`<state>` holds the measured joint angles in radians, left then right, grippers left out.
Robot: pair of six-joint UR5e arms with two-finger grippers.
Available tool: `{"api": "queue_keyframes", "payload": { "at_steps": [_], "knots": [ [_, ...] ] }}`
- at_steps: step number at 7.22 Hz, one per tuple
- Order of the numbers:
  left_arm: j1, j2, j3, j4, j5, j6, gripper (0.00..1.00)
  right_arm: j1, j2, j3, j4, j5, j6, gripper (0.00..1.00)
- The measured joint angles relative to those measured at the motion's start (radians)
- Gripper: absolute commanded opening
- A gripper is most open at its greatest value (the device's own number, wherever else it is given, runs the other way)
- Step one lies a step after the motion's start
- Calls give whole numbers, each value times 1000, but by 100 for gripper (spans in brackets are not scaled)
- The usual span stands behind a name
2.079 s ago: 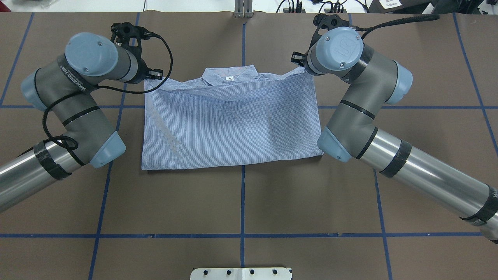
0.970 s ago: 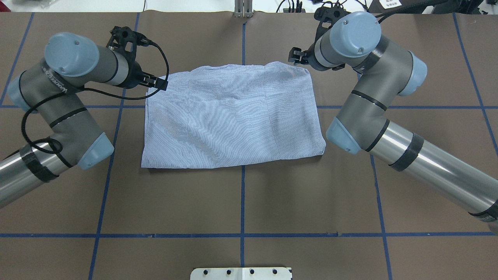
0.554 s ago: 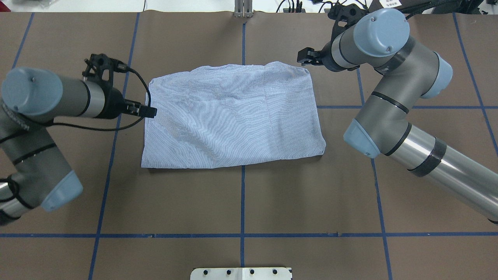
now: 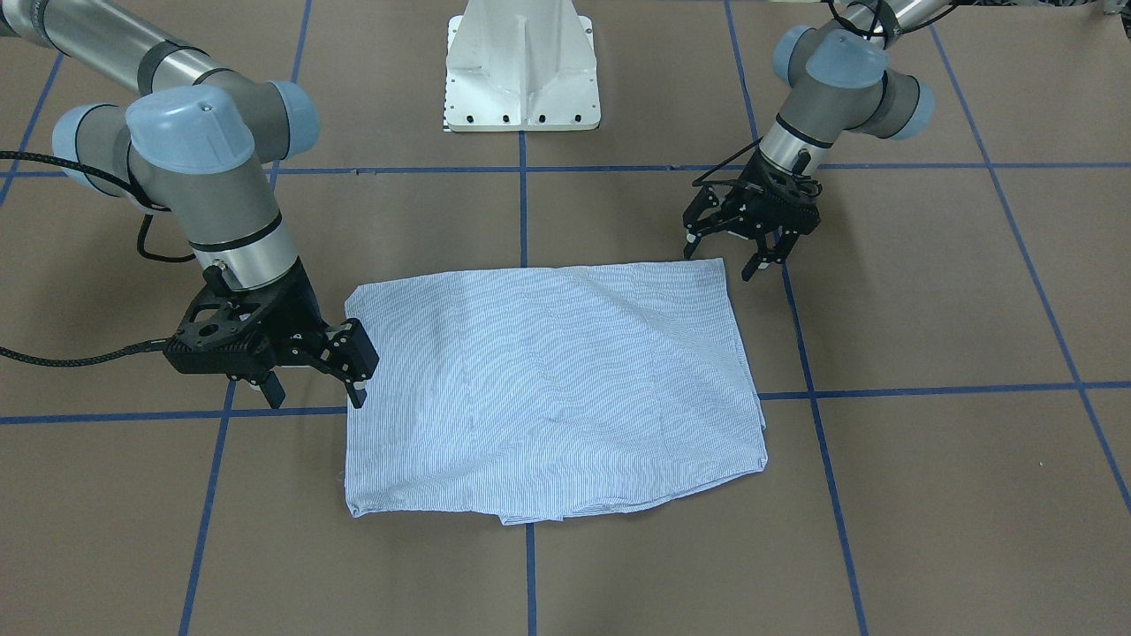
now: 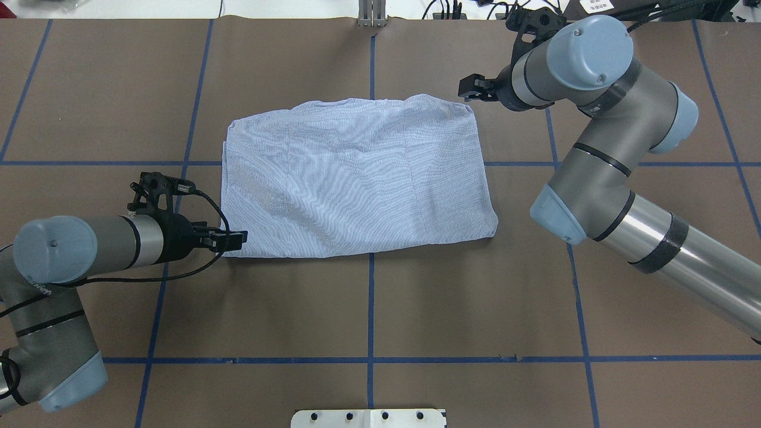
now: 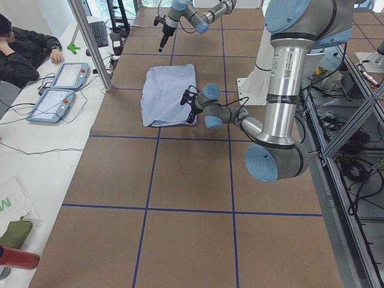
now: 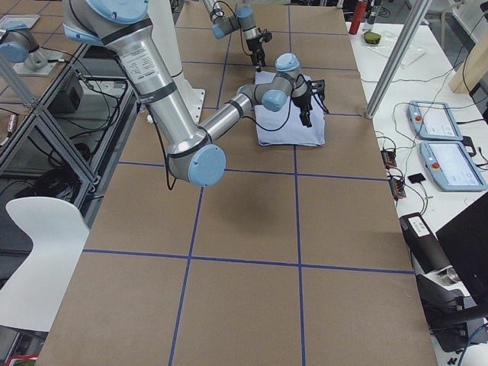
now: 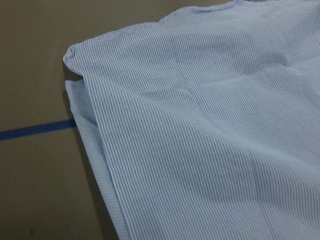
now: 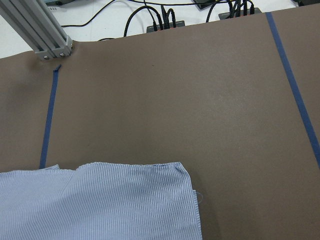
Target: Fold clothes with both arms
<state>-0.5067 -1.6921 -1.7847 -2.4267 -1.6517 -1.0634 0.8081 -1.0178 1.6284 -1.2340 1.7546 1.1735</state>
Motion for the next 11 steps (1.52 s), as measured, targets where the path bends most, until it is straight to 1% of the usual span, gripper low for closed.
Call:
{"api": "queue_keyframes", "payload": {
  "at_steps": [1,2,4,5,9,11],
  "knots": [
    [6,0,13,-4,3,-6,86,0,0,1,0,-1,0,100],
    [13,-3,27,-5,5,-11,69,0,-1,2,1,-1,0,100],
    [19,-9,38,-13,6,-34,19,-1,0,2,1,-1,0,100],
    [22,-11,41,-21,4,-44,0,-1,1,2,2,-1,0,100],
    [31,1,43,-61,-1,-41,0,-1,1,7,2,0,0,100],
    [3,19,41,-61,-2,23,0,-1,1,7,3,1,0,100]
  ]
}}
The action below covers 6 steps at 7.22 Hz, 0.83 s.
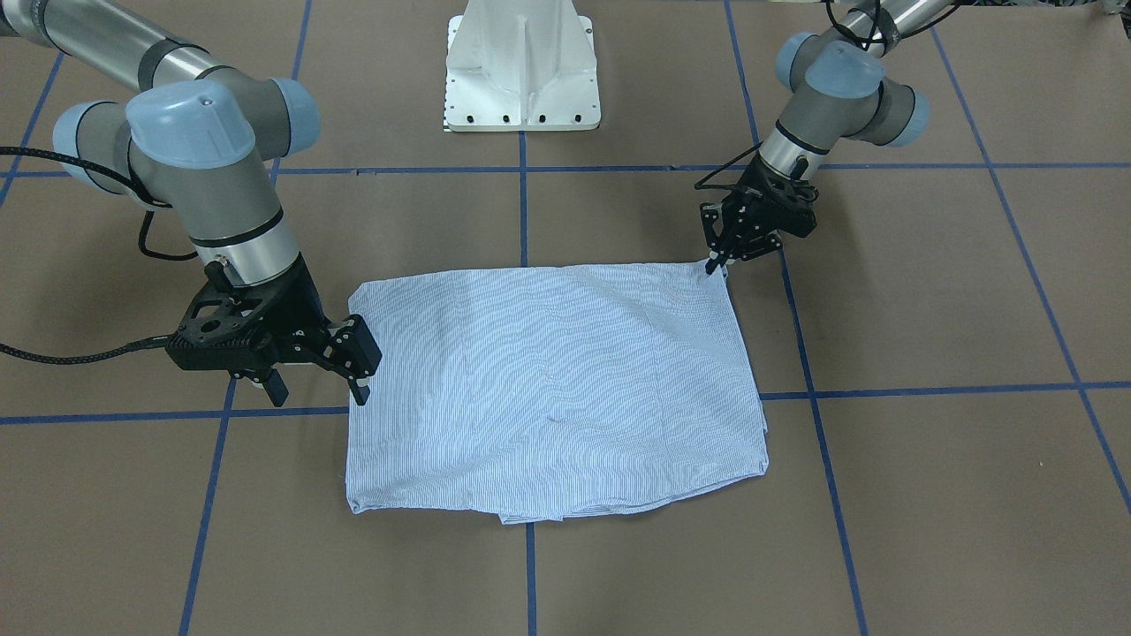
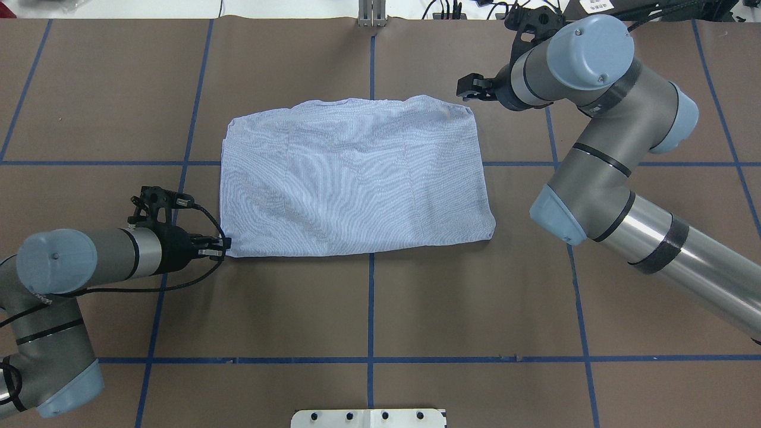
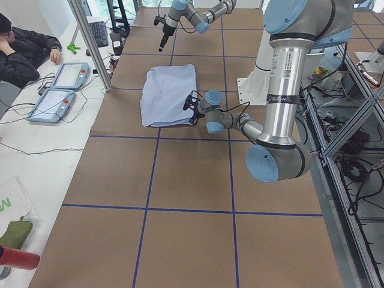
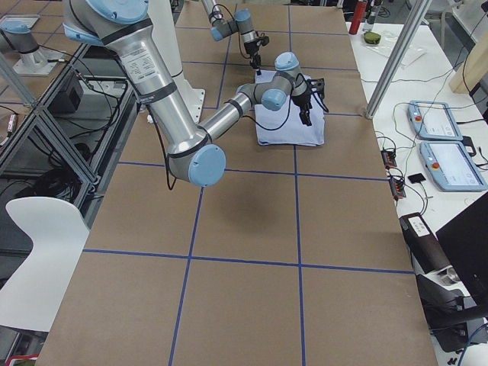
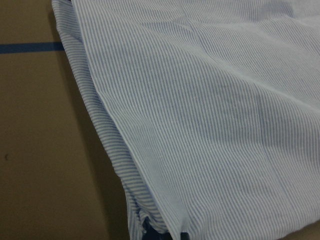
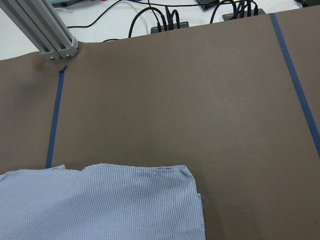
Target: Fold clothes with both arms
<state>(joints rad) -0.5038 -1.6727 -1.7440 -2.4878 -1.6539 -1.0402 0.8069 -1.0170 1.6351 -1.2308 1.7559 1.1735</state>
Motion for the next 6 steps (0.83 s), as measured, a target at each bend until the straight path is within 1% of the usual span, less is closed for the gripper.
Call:
{"api": "queue_keyframes", "payload": {
  "at_steps": [2,3,4,6],
  "knots": [
    [-108,-3,25,12,-5,92,0,0,0,-1,1,0,0,100],
    [-177,-34,77,17,-13,140,0,0,-1,-1,2,1,2,100],
    [-244,-105,172,18,-18,187,0,0,-1,1,3,1,5,100],
    [-353,-304,435,16,-18,265,0,-2,-2,7,4,0,14,100]
  ]
}}
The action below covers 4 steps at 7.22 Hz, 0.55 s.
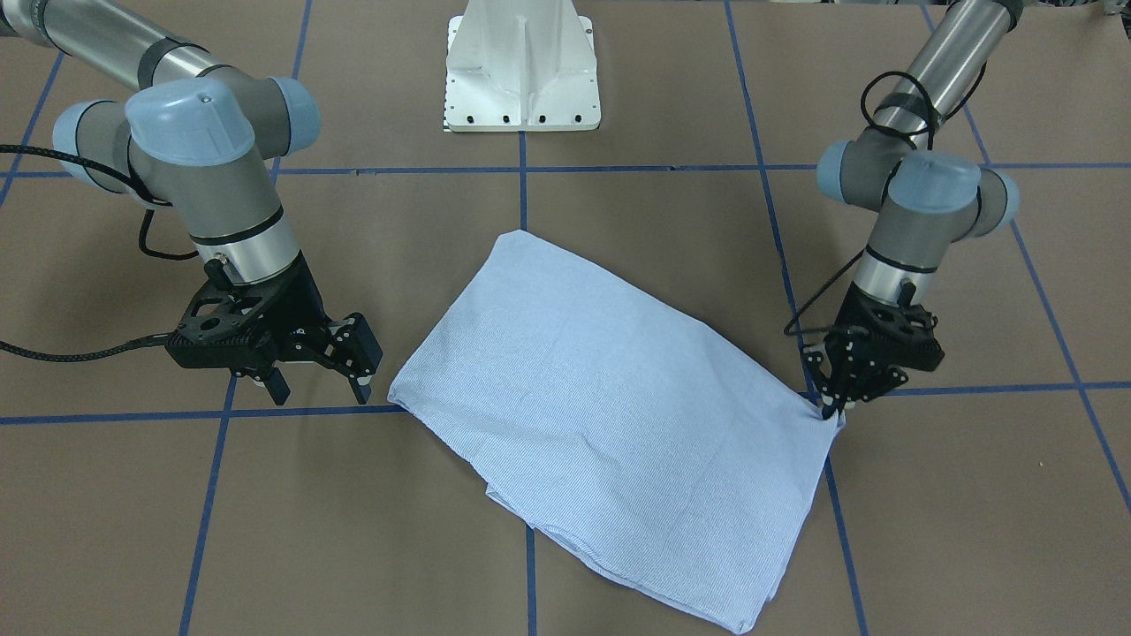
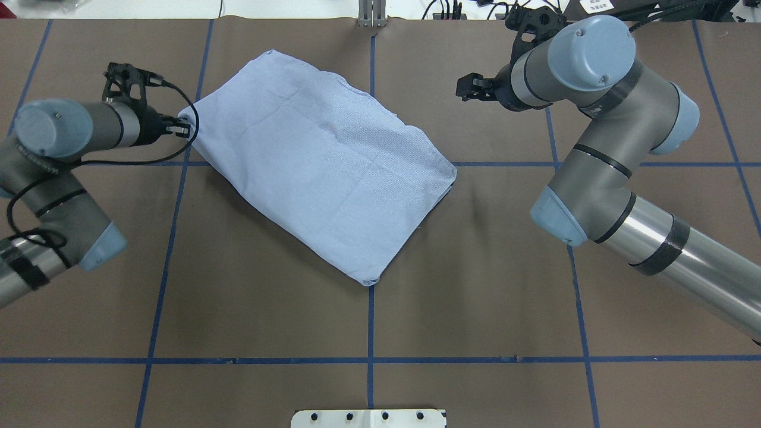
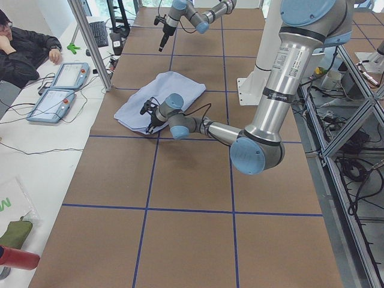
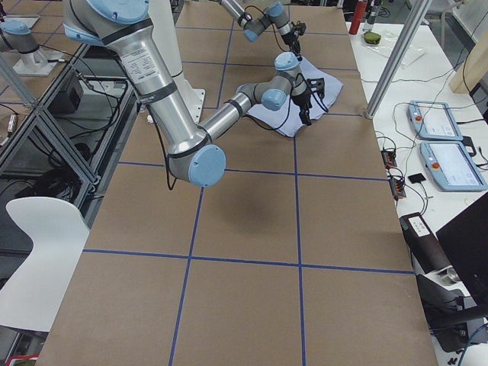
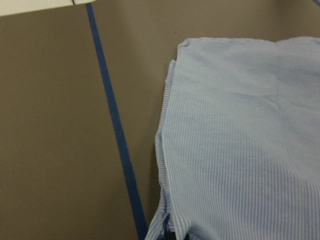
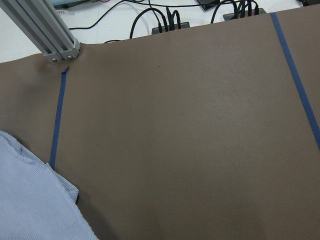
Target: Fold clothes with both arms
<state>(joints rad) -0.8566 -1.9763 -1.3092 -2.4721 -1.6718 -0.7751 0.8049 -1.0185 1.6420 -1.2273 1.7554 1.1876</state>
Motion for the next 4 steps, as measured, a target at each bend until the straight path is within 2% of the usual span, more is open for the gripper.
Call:
{"api": "queue_keyframes", "payload": {
  "at_steps": [2,3,4],
  "knots": [
    [-62,-200,261,-1,2,60,0,-3,0,5,0,0,5,100],
    [-77,-306,393,-1,4,75,22,-5,0,10,0,-1,6,100],
    [-84,-364,462,-5,4,82,99,-10,0,15,-1,-1,8,100]
  ]
}}
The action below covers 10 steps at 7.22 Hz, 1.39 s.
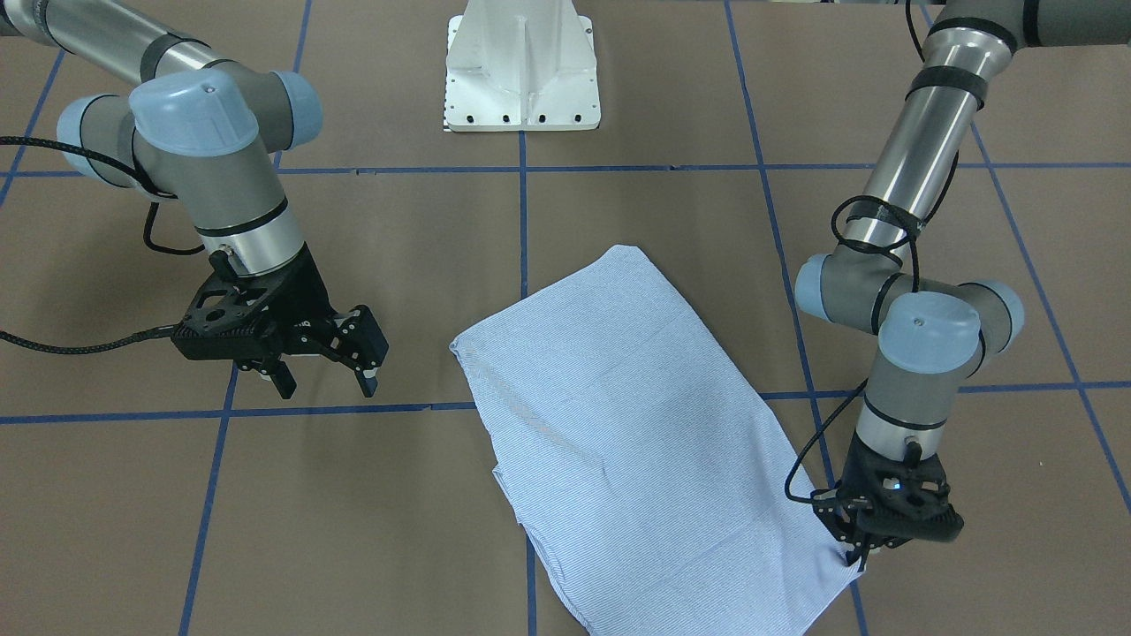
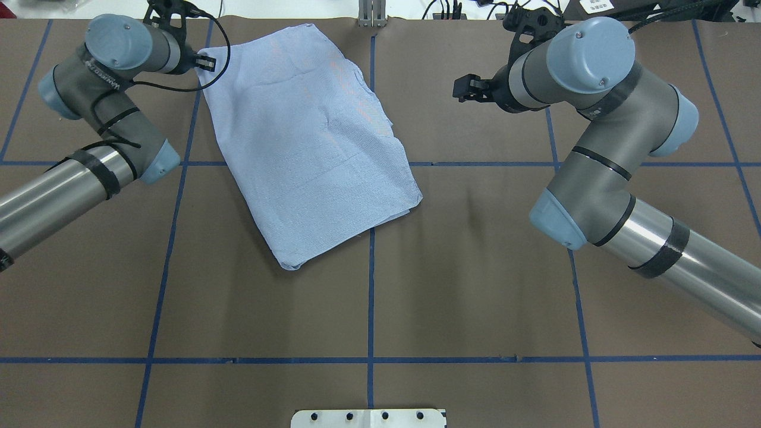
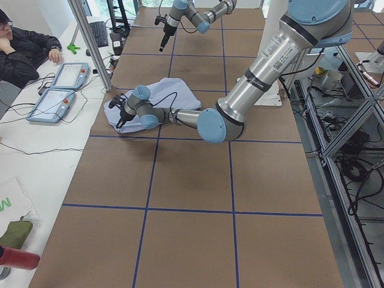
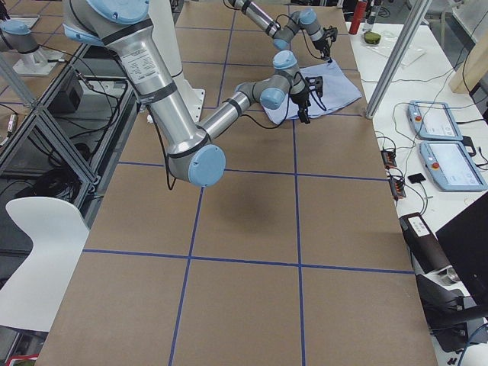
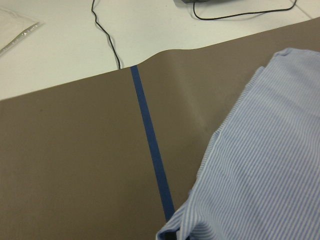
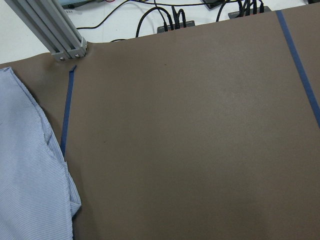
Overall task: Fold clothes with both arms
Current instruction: 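Move the right gripper to the folded shirt's corner nearest it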
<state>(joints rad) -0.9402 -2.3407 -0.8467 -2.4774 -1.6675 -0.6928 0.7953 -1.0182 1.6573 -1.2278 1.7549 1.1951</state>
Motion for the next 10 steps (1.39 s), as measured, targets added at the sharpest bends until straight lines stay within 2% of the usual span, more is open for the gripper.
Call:
{"api": "queue_keyframes", "payload": {
  "at_steps": [1,2,3,5,7,8,10],
  "knots": [
    [-2,-1,1,-27,-2,6,100,-9,6,2,-4,-1,17,100],
    [-2,48,-73,-56,-18,11,100,-17,13,5,-11,-2,52,99],
    [-6,122,-199,-55,-79,13,100,-27,22,18,-42,-8,108,99],
    [-22,249,-405,-39,-206,12,100,-86,68,85,-228,-46,313,95],
    [-27,317,-500,-37,-233,2,100,-219,104,111,-308,-183,637,97],
    [-27,335,-522,-40,-237,-1,100,-280,112,98,-314,-228,724,97],
    [-26,379,-582,-49,-240,-46,100,-354,136,20,-312,-300,785,94]
  ]
}}
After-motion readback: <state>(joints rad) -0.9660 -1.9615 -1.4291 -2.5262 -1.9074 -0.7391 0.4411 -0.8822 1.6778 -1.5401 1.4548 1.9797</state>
